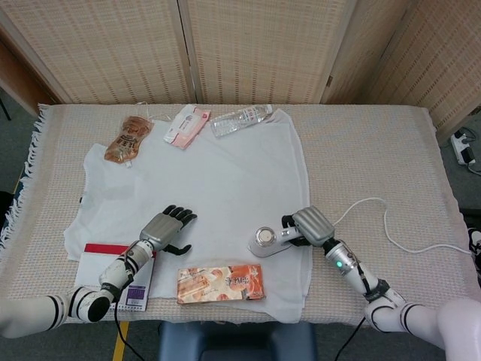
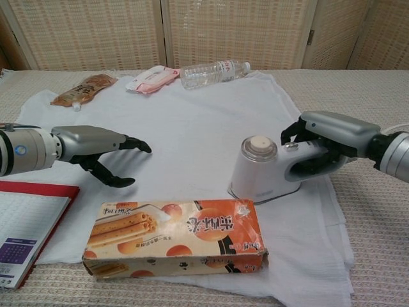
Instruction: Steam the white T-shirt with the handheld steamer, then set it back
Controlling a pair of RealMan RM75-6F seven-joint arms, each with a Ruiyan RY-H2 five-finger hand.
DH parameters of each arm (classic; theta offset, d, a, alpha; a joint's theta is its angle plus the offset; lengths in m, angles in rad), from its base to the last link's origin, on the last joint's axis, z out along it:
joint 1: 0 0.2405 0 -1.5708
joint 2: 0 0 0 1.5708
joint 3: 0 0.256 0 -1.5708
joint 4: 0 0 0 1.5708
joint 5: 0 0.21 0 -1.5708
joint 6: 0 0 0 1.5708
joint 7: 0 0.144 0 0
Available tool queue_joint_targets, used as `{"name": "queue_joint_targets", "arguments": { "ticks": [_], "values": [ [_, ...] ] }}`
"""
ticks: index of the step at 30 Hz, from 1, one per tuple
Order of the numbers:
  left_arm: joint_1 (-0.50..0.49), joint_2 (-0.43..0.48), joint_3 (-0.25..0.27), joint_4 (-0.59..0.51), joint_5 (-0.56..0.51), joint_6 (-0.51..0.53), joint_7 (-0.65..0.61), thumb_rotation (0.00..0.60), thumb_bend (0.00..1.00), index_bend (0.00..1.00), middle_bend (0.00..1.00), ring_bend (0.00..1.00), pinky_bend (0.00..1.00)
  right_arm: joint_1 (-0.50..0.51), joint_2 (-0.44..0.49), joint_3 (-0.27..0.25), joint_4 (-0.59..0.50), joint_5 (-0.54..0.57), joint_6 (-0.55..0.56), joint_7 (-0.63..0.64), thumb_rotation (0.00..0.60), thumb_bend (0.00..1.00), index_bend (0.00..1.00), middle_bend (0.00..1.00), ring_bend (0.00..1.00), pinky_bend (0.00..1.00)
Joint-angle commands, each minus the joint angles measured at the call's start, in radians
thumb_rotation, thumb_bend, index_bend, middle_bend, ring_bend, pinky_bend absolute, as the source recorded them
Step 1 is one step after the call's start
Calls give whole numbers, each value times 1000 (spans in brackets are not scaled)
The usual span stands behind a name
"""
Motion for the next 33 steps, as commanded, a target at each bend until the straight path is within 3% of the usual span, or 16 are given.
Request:
{"name": "queue_joint_targets", "arguments": {
  "ticks": [1,6,14,21,30,32,33],
  "values": [
    [0,-1,0,-1,1,2,1,295,392,121,98,18,0,-40,36,-23,-33,-15,42,17,600,510,823,853,815,893],
    [0,3,-3,-7,3,9,4,294,392,121,98,18,0,-87,90,-21,-64,-18,107,23,600,511,821,853,815,893],
    [35,44,-50,-52,62,90,-84,294,390,129,99,20,0,-125,151,88,-23,119,112,22,600,510,805,853,797,893],
    [103,111,-79,-120,168,185,-240,296,394,138,99,22,0,-127,103,144,132,227,10,27,600,510,778,819,741,893],
    [142,140,-68,-133,225,229,-265,294,396,139,100,21,0,-127,12,158,312,252,-70,73,600,485,738,754,669,892],
    [143,143,-69,-136,222,226,-260,296,397,139,100,21,0,-124,0,156,337,251,-89,75,600,436,690,717,628,843],
    [145,143,-70,-138,221,228,-258,296,396,139,100,21,0,-122,-2,155,344,251,-106,73,600,374,619,671,577,773]
  ]
}}
